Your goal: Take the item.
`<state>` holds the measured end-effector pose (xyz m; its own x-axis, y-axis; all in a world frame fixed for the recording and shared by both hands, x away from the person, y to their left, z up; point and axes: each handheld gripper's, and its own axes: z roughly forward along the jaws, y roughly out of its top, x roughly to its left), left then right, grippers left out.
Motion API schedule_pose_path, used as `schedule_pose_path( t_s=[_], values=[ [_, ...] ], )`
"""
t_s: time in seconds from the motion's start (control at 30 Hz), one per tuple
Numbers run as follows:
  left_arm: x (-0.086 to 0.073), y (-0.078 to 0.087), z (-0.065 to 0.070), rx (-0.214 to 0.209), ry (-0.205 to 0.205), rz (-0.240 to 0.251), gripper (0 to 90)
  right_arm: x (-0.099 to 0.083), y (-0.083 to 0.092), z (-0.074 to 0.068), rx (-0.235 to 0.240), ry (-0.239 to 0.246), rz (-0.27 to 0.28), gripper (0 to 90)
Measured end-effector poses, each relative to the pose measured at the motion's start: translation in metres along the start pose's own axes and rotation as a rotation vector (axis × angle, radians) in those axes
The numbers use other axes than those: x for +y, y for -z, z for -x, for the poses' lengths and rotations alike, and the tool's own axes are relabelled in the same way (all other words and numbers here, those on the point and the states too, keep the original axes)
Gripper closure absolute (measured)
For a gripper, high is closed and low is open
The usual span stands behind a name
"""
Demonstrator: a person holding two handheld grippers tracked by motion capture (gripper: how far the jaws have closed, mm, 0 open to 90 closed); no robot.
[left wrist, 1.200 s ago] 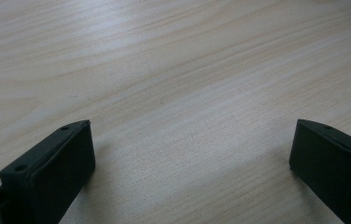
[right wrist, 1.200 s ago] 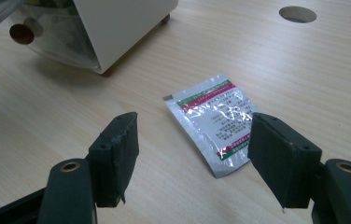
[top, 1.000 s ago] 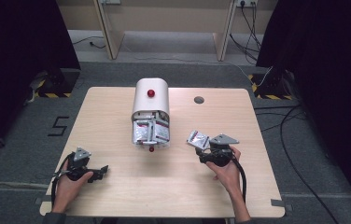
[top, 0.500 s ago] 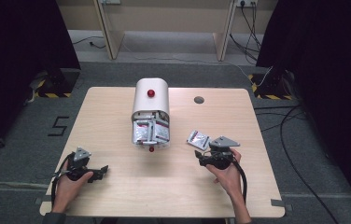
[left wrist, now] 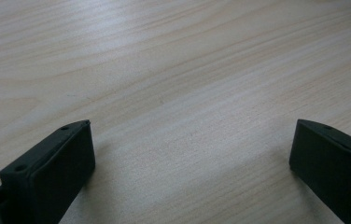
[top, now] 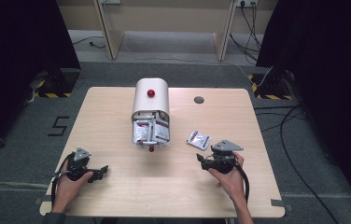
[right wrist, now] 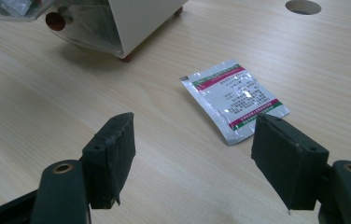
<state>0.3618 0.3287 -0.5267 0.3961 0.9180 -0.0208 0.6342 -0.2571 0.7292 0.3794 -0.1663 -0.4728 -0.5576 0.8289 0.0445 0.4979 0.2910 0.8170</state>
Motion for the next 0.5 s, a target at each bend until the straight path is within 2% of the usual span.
schedule_pose_path(
  t_s=[0.1, 0.5],
  values=[
    [0.0, 0.0, 0.0, 0.0, 0.0, 0.0, 0.0, -0.001, 0.004, 0.001, -0.003, -0.013, 0.004, 31.1],
    [0.0, 0.0, 0.0, 0.0, 0.0, 0.0, 0.0, -0.012, 0.011, 0.003, -0.005, -0.012, 0.0, 30.3]
  ],
)
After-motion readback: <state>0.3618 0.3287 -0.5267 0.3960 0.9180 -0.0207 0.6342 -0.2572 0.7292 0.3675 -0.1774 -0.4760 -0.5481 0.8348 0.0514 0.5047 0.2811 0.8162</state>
